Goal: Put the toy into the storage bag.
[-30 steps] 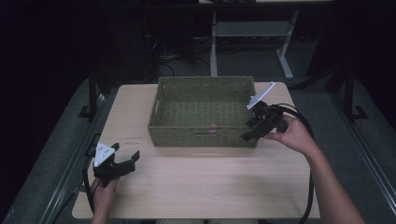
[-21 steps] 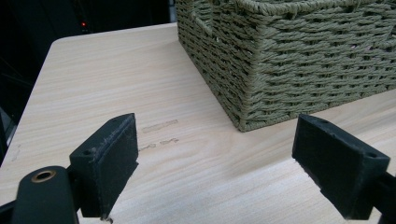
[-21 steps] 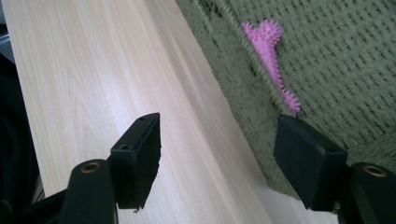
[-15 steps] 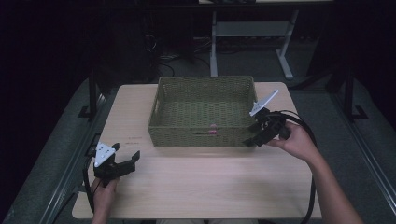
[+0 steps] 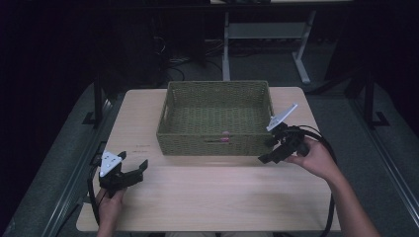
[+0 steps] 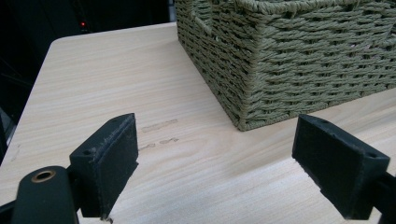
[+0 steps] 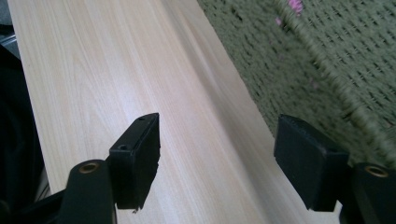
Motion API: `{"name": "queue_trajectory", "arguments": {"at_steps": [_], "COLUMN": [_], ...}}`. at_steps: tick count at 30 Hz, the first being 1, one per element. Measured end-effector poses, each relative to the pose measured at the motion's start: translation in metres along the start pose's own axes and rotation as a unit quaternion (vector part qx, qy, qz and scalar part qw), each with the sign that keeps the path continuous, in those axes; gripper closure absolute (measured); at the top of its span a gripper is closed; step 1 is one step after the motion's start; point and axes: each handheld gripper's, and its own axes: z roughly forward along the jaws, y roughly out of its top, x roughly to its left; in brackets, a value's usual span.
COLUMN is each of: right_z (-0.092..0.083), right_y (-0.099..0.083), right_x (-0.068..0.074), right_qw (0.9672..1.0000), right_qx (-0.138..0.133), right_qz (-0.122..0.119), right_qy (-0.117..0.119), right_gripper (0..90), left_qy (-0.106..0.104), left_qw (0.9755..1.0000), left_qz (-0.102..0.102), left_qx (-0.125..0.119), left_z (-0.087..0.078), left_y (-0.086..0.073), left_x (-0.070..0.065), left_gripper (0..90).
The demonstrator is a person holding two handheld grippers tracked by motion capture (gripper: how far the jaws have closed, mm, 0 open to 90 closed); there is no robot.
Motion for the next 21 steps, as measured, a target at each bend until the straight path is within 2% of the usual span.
{"name": "queue_trajectory", "arguments": {"at_steps": [21], "right_z": [0.015], "right_y": [-0.03], "right_x": [0.009], "right_qw": [0.9998], "right_qx": [0.003], "right_qz": [0.019], "right_qy": [0.008], "right_gripper": [30.5], "left_qy": [0.001], "left_qw": [1.0], "left_qz": [0.001], "left_qx": [0.002], "left_z": [0.0], "left_y": [0.0], "left_x": [0.0], "left_gripper": [13.9]}}
